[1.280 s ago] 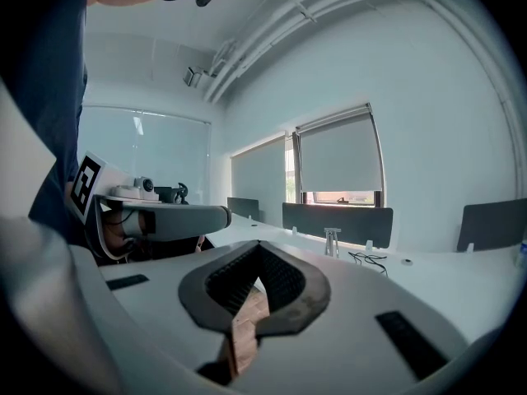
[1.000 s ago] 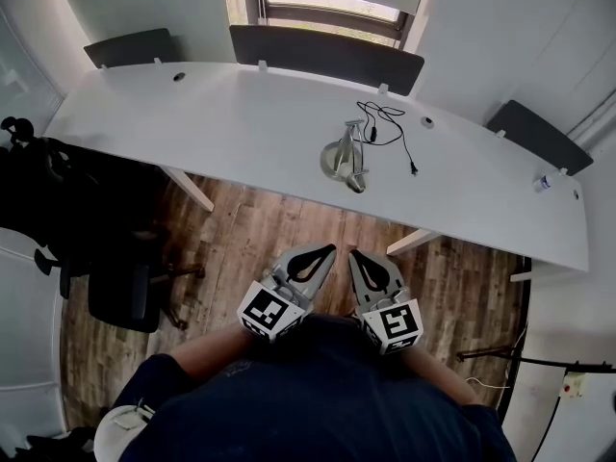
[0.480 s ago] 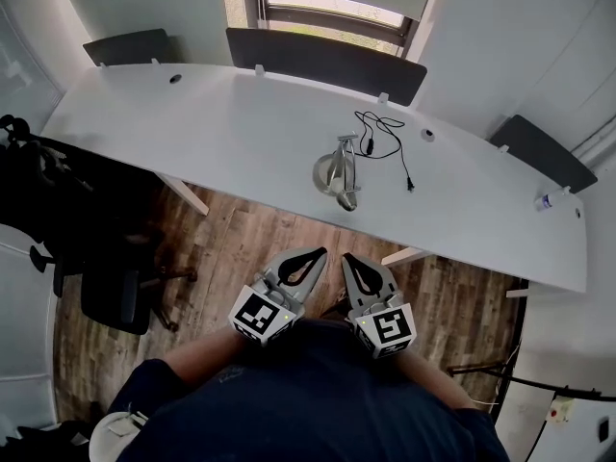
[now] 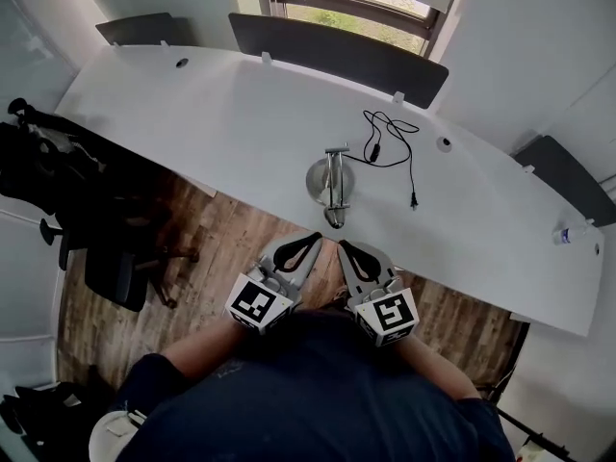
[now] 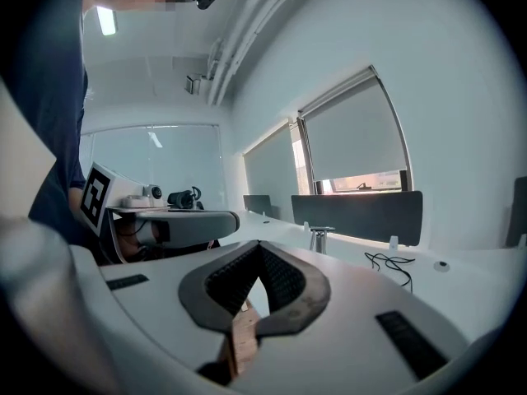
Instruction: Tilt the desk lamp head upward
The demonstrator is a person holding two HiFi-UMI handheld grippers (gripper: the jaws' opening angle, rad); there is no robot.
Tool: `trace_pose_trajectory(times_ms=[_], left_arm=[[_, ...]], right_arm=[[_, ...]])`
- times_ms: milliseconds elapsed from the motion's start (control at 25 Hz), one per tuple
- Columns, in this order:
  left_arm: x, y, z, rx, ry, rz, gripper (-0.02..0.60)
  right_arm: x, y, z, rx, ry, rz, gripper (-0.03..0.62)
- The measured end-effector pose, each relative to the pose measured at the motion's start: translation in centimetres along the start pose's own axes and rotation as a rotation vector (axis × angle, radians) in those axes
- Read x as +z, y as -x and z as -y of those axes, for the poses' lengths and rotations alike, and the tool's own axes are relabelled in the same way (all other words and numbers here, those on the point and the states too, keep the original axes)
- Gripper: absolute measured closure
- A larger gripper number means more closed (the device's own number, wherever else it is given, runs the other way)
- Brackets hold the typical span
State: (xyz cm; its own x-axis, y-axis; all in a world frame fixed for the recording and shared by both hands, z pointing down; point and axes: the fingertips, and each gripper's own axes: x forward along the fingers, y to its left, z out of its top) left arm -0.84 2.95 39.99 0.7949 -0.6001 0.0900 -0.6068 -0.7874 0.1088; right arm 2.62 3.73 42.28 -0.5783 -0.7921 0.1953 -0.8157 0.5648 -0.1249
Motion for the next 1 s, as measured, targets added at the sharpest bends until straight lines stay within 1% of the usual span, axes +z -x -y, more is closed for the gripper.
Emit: trace_pose_trajectory(times_ms=[200,360,560,640,760,880,1000], left_arm=[[-1.0,-2.5,-1.3,0.072,-0.028,-0.026,0.588],[-1.4,-3.5,-2.4,0.1,-0.062,-0.063,0.586],[-2.2,-4.4,-4.7,0.079,-0.053,-0.056,0.588],[-2.9,-5.1,-6.1,0.058,-0.064,-0.052,0.586],[-4.1,-6.1,-8.0,0.029,-0.075,-0.078,0.586],[-5.5,-7.0,-9.9,0.014,-0.061,-0.115,0.588],[-7.5,-8.3,-12.0,-0.004,-0.062,-0.149,0.587]], right_arm=[[-0.7,-0.7,2.7,0.083,-0.027,-0.012,0.586],[-1.5,-1.8,3.8,0.107,-0.016,-0.061,0.585],[-1.5,-3.5,5.4,0.089,-0.023,-0.079,0.585],[-1.6,-4.4,6.1,0.086,-0.028,-0.088,0.586],[-1.9,-5.4,6.5,0.081,-0.055,-0.116,0.585],[-2.7,-6.3,7.1,0.073,-0.07,-0.152,0.585],[-3.4,-7.4,8.1,0.072,-0.093,-0.169,0.585]])
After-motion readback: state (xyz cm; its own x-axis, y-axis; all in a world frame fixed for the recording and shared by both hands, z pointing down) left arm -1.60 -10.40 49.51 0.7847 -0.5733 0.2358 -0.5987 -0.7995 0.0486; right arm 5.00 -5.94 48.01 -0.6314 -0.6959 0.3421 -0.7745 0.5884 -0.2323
